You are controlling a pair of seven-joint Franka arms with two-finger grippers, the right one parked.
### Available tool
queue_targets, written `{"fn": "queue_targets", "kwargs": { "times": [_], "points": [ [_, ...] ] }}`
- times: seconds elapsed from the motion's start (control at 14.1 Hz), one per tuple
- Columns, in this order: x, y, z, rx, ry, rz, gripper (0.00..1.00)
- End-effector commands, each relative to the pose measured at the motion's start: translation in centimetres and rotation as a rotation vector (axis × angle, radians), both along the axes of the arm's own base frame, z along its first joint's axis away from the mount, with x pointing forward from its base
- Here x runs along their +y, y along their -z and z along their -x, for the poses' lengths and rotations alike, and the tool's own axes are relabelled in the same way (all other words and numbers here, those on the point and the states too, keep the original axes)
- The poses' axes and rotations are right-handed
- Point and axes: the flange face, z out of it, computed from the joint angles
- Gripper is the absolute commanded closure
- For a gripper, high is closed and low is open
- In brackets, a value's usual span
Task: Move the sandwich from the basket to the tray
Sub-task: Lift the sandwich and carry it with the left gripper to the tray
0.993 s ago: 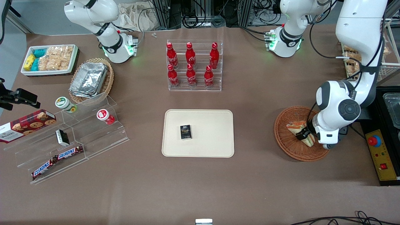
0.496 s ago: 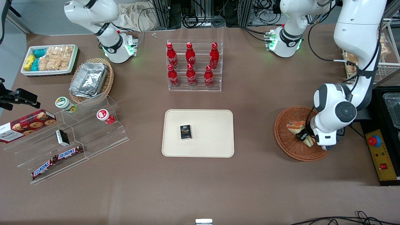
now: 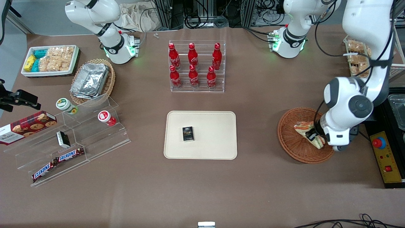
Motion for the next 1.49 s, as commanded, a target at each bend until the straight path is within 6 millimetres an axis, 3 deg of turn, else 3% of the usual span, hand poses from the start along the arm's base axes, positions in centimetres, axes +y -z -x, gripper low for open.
{"fn": "queue_targets", "kwargs": {
  "times": [0.0,0.14,0.28,0.5,0.92,1.42],
  "points": [
    [-3.7,-6.0,0.8,0.024,0.118,-0.001,1.0],
    [-8.3,-8.3,1.0,0.058,0.217,0.006,1.0],
    [-12.9,-8.6,2.0,0.072,0.327,0.019,1.0],
    [-19.9,-7.4,4.0,0.078,0.477,0.045,1.0],
    [-29.8,-3.3,6.4,0.041,0.67,0.111,1.0],
    [-35.2,4.0,5.8,-0.011,0.756,0.158,1.0]
  ]
}}
